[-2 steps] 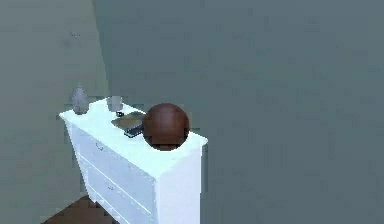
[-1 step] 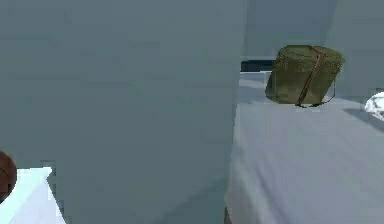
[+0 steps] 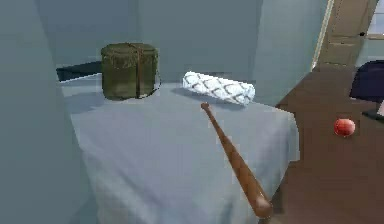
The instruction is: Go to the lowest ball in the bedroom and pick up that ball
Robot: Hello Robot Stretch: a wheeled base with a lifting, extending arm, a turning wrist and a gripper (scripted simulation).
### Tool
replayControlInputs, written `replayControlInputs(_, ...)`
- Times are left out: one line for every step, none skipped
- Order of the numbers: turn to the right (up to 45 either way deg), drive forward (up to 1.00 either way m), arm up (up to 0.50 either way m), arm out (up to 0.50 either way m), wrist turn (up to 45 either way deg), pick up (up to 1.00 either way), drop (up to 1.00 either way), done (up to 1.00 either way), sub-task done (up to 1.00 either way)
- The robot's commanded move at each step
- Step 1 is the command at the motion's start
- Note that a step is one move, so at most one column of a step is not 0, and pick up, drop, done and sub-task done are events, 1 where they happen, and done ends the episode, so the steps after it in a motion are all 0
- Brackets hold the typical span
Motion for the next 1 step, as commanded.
replayControlInputs(36.0,0.0,0.0,0.0,0.0,0.0,0.0,0.0,0.0)
